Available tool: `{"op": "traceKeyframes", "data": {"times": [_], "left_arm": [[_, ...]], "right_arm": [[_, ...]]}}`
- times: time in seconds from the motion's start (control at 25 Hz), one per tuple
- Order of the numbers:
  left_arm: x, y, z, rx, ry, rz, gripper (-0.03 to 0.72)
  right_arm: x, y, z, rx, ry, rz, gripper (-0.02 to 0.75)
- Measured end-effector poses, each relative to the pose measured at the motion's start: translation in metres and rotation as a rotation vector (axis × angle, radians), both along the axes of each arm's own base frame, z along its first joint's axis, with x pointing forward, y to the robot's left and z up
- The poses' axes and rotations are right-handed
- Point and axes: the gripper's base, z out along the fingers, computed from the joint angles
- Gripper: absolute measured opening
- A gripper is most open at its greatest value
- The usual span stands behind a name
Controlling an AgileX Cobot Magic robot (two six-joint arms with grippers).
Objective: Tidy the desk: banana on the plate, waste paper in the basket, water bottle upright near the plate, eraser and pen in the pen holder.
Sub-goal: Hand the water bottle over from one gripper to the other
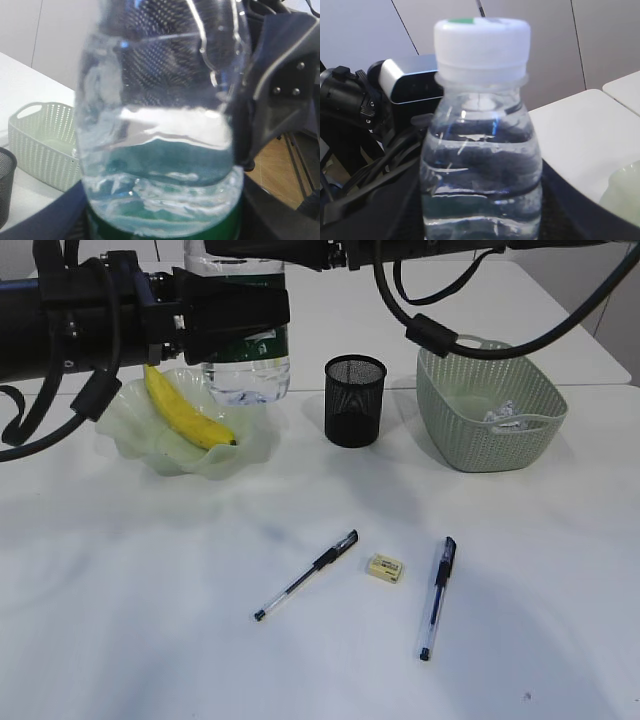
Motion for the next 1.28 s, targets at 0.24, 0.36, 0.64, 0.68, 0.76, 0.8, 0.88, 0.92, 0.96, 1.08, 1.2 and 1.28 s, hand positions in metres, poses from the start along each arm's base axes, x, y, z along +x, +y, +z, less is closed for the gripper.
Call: {"op": "traceKeyframes", "data": {"times": [0.24,0.36,0.64,0.68,0.76,0.8,0.88,0.92,0.96,1.08,1.2,1.28], "left_arm": [[0.0000,0.0000,0.0001,-0.001,0.000,0.001,0.433],[0.0000,0.0000,0.0001,-0.001,0.000,0.001,0.433],[0.0000,0.0000,0.0001,-0.001,0.000,0.001,0.432],[0.0000,0.0000,0.0001,-0.001,0.000,0.001,0.432],[0.0000,0.0000,0.0001,-0.001,0.000,0.001,0.432],[0.0001,0.0001,0.0002,-0.002,0.001,0.001,0.432],[0.0001,0.0000,0.0001,-0.002,0.000,0.001,0.432],[0.0001,0.0000,0.0001,-0.002,0.000,0.001,0.432],[0.0001,0.0000,0.0001,-0.002,0.000,0.001,0.432],[0.0001,0.0000,0.0001,-0.002,0.000,0.001,0.431],[0.0002,0.0001,0.0003,-0.004,0.002,0.003,0.427],[0.0002,0.0001,0.0003,-0.004,0.002,0.003,0.425]], "right_arm": [[0.0000,0.0000,0.0000,0.000,0.000,0.000,0.401],[0.0000,0.0000,0.0000,0.000,0.000,0.000,0.401],[0.0000,0.0000,0.0000,0.000,0.000,0.000,0.401],[0.0000,0.0000,0.0000,0.000,0.000,0.000,0.401],[0.0000,0.0000,0.0000,0.000,0.000,0.000,0.401],[0.0000,0.0000,0.0000,0.000,0.000,0.000,0.401],[0.0000,0.0000,0.0000,0.000,0.000,0.000,0.402],[0.0000,0.0000,0.0000,0.000,0.000,0.000,0.402],[0.0000,0.0000,0.0000,0.000,0.000,0.000,0.402],[0.0000,0.0000,0.0000,0.001,0.011,-0.001,0.414],[0.0000,0.0000,0.0000,0.002,0.017,-0.002,0.432],[0.0000,0.0000,0.0000,0.002,0.020,-0.002,0.433]]}}
